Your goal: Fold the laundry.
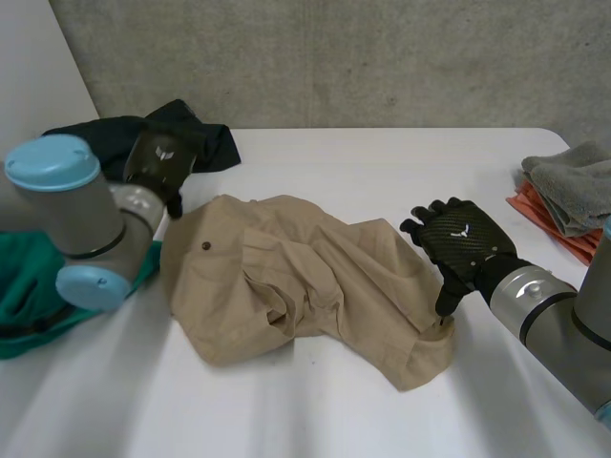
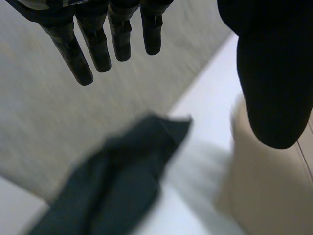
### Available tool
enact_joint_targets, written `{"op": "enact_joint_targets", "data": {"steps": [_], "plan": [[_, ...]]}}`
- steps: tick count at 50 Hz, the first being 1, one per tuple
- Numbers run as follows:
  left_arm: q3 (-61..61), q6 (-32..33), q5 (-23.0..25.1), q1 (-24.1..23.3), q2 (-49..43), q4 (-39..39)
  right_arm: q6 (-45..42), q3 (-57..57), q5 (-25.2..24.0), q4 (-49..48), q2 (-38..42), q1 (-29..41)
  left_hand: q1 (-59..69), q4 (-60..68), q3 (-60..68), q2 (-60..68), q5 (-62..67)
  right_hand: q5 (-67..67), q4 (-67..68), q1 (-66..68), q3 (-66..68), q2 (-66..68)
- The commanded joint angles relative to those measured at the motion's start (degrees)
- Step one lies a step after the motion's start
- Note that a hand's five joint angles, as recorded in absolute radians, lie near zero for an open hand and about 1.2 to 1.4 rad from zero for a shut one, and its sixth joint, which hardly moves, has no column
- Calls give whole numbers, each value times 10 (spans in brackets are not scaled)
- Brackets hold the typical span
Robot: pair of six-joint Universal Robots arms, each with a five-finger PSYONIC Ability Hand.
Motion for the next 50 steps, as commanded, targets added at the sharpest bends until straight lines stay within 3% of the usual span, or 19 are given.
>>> {"op": "enact_joint_targets", "data": {"steps": [1, 7, 17, 20, 24, 28, 34, 37, 43, 50], "plan": [[34, -47, 96, 54, -63, -49, 0, 3, 0, 0, 1, -1, 73, 67, 64, 66, 70, -35, -35, -17, -24, -26], [78, -125, 172, 77, -103, -84, 0, 3, 0, -5, 5, -1, 119, 112, 110, 111, 115, -35, -35, -17, -24, -26], [109, -132, 175, 79, -143, -86, 0, 4, 0, -11, 10, -1, 129, 122, 120, 121, 125, -35, -35, -17, -24, -26], [121, -132, 177, 80, -155, -90, 0, 3, 0, -12, 15, -1, 241, 235, 232, 234, 238, -35, -35, -17, -24, -26], [133, -131, 170, 80, -166, -90, -1, 4, 0, -12, 16, -1, 619, 612, 610, 611, 616, -35, -35, -17, -24, -26], [144, -121, 139, 78, -158, -82, -1, 2, 0, -12, 15, -8, 657, 650, 648, 649, 653, -35, -35, -17, -24, -26], [178, -85, 19, 64, -83, 8, -1, 0, 1, -13, 14, -13, 657, 650, 648, 649, 653, -35, -35, -17, -24, -26], [191, -84, 4, 40, -42, 65, 0, 0, 1, -13, 14, -13, 657, 650, 648, 649, 653, -35, -35, -17, -24, -26], [228, -84, 14, -23, 2, 97, 0, -3, 3, -13, 13, -29, 657, 650, 648, 649, 653, -35, -35, -17, -24, -26], [214, -92, 93, -149, 21, 87, 0, -9, 7, -14, 5, -45, 657, 650, 648, 649, 653, -35, -35, -17, -24, -26]]}}
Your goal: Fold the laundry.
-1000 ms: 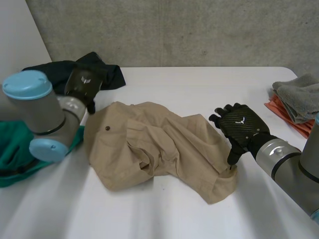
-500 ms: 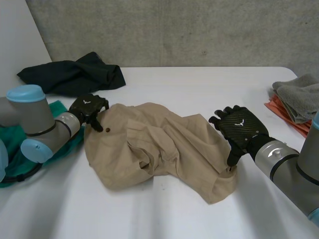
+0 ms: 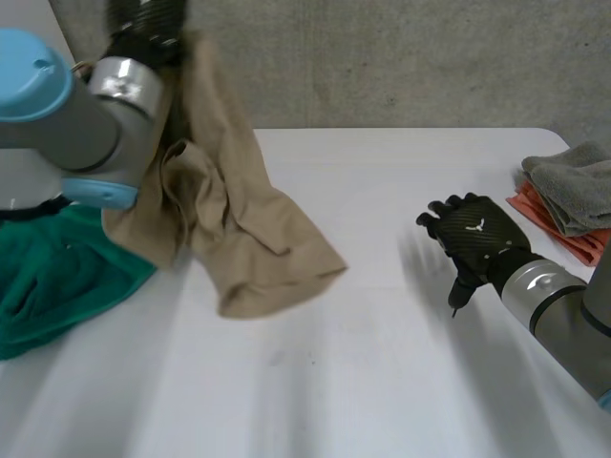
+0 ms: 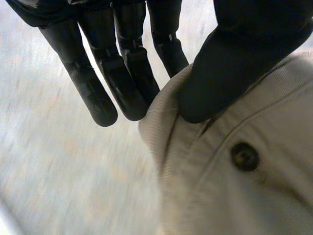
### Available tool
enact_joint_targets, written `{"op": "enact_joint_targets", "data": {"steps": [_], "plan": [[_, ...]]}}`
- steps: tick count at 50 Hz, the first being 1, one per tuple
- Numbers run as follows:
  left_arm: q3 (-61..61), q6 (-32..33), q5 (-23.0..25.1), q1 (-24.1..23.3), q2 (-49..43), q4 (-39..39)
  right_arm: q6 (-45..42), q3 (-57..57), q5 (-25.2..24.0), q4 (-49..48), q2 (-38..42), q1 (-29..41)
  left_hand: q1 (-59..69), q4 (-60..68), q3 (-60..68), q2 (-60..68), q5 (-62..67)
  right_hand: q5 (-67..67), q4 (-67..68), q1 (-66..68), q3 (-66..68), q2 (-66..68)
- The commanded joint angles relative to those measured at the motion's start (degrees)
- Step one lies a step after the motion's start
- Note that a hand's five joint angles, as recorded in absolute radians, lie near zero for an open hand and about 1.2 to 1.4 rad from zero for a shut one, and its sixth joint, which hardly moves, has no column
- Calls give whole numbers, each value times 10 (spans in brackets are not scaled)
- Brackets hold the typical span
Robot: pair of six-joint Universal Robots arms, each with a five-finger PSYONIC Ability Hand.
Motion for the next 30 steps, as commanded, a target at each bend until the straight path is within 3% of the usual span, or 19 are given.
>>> {"op": "enact_joint_targets", "data": {"steps": [1, 11, 12, 13, 14, 18, 24, 30], "plan": [[-32, -13, 75, -133, 15, -19, 0, -5, 4, -2, -11, -22, 151, 113, 119, 115, 147, -35, -35, -17, -24, -26], [-154, -47, 84, -273, -13, -23, 0, -30, 14, -3, -19, -90, 151, 113, 119, 115, 147, -35, -35, -17, -24, -26], [-159, -47, 84, -282, -20, -21, 0, -33, 18, -3, -19, -97, 77, 39, 44, 40, 72, -35, -35, -17, -24, -26], [-164, -46, 83, -298, -31, -21, 0, -41, 25, -3, -17, -107, -216, -254, -248, -252, -220, -35, -35, -17, -24, -26], [-166, -42, 82, -304, -35, -21, 0, -44, 28, -3, -14, -111, -347, -385, -379, -383, -351, -35, -35, -17, -24, -26], [-171, -40, 76, -310, -33, -25, -2, -55, 35, -3, -7, -122, -528, -566, -560, -564, -532, -35, -35, -17, -24, -26], [-190, -42, 61, -305, 11, -33, 1, -66, 33, 3, 1, -126, -531, -569, -564, -568, -536, -35, -35, -17, -24, -26], [-279, -44, -1, -251, 116, -40, -2, -63, 21, 14, -11, -121, -523, -561, -556, -560, -528, -35, -35, -17, -24, -26]]}}
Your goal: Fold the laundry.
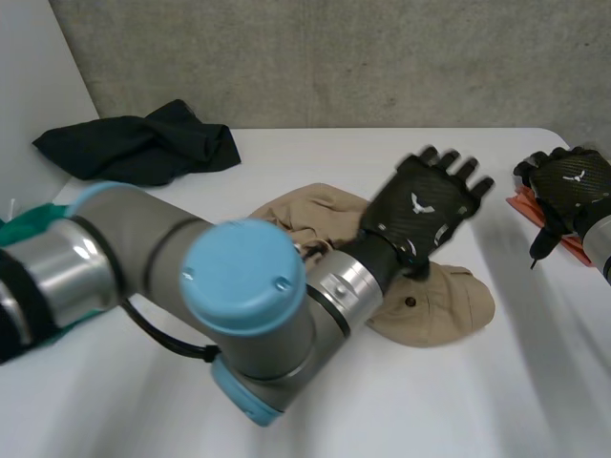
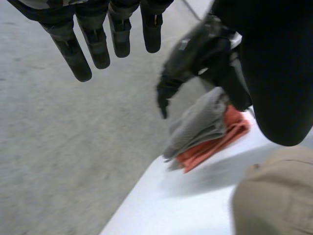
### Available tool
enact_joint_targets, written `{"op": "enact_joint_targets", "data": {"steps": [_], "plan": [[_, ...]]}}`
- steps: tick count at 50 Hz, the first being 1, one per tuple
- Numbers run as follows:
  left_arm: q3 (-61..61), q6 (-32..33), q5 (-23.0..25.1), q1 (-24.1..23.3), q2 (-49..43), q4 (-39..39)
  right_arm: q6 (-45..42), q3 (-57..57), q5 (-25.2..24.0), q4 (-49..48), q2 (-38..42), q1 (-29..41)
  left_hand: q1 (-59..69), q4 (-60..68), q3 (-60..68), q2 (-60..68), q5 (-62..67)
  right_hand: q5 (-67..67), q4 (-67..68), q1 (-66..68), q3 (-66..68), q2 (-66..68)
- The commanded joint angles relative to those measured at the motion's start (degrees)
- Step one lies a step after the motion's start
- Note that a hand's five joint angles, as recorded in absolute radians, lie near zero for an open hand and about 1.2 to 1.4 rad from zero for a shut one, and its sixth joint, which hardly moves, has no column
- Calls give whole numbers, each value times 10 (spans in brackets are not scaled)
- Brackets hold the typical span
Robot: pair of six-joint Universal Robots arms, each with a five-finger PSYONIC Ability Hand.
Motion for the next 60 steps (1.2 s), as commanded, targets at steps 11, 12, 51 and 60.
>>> {"op": "enact_joint_targets", "data": {"steps": [11, 12, 51, 60], "plan": [[-250, -6, -246, 130, 197, -36, 1, -4, -154, 152, -85, 23, 123, 122, 117, 120, 123, -35, -35, -17, -24, -26], [-261, -7, -248, 135, 196, -39, 1, -8, -155, 164, -83, 25, 132, 131, 125, 128, 132, -34, -34, -16, -24, -26], [-156, -256, -141, 213, 32, -155, -11, -201, -138, 323, 160, 73, 673, 672, 667, 670, 673, 665, 665, 683, 676, 674], [-134, -92, -140, 212, 192, -240, -33, -213, -129, 323, -3, 72, 673, 672, 667, 670, 673, 665, 665, 683, 676, 674]]}}
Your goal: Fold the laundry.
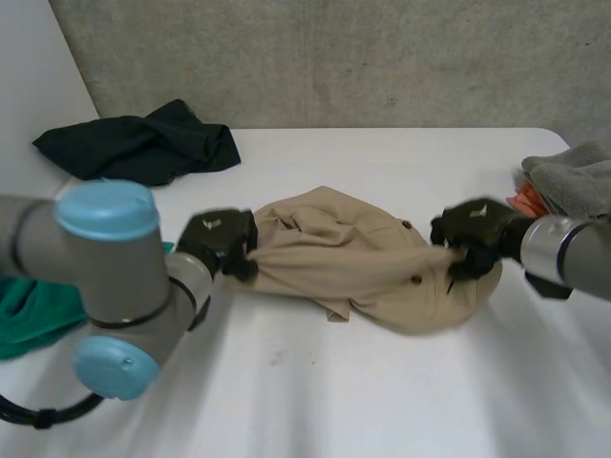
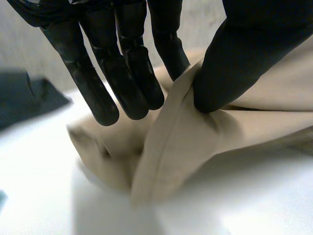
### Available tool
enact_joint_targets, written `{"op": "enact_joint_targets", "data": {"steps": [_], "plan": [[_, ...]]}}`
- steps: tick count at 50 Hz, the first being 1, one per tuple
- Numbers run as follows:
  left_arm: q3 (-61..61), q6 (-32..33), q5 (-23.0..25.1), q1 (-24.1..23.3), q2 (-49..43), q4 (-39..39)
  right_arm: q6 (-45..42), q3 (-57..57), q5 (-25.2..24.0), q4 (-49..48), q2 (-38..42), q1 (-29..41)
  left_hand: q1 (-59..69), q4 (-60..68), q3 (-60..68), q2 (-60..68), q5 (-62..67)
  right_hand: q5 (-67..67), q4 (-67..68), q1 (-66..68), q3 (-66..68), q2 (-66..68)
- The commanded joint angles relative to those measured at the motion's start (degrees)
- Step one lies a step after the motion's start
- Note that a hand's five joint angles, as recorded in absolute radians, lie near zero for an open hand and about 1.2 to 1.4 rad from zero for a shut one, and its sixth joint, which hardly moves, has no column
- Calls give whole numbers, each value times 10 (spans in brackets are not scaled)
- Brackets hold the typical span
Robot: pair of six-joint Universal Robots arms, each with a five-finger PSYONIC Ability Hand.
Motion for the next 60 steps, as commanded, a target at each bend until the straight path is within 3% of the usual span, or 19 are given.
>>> {"op": "enact_joint_targets", "data": {"steps": [1, 8, 15, 19, 26, 31, 34, 35, 36, 39, 43, 50, 60], "plan": [[27, 168, 2, -1, 141, -86, -26, -14, 6, 2, -158, -2, 146, 115, 119, 116, 141, 141, 122, 246, 126, 126], [70, 306, 2, -1, 196, -156, -54, -24, 37, 42, -244, 4, 146, 115, 119, 116, 141, 141, 122, 246, 126, 126], [91, 371, 3, -7, 192, -174, -147, -33, 79, 117, -239, 41, 146, 115, 119, 116, 141, 141, 122, 246, 126, 126], [92, 390, 8, -11, 162, -173, -167, -36, 115, 124, -191, 64, 146, 115, 119, 116, 141, 141, 122, 246, 126, 126], [152, 447, 21, -11, 13, -161, -161, -99, 163, 102, -53, 81, 146, 115, 119, 116, 141, 141, 122, 246, 126, 126], [271, 479, 18, -8, -93, -62, -137, -180, 184, -16, 37, 86, 146, 115, 119, 116, 141, 141, 122, 246, 126, 126], [354, 501, 22, -4, -123, 65, -103, -228, 204, -138, 61, 92, 146, 115, 119, 116, 141, 141, 122, 246, 126, 126], [373, 506, 22, -3, -128, 105, -83, -239, 207, -221, 64, 99, 146, 115, 119, 116, 141, 141, 122, 246, 126, 126], [406, 510, 25, -4, -132, 199, -75, -243, 207, -265, 63, 103, 146, 115, 119, 116, 141, 141, 122, 246, 126, 126], [437, 502, 41, -3, -129, 347, -41, -241, 213, -447, 56, 110, 146, 115, 119, 116, 141, 141, 122, 246, 126, 126], [438, 450, 45, -9, -112, 424, -26, -238, 217, -567, 38, 115, 146, 115, 119, 116, 141, 141, 122, 246, 126, 126], [356, 339, 30, 0, -41, 361, -19, -230, 224, -537, 27, 121, 146, 115, 119, 116, 141, 141, 122, 246, 126, 126], [97, 330, 31, -3, 11, 336, -21, -80, 220, -437, 27, 125, 146, 115, 119, 116, 141, 141, 122, 246, 126, 126]]}}
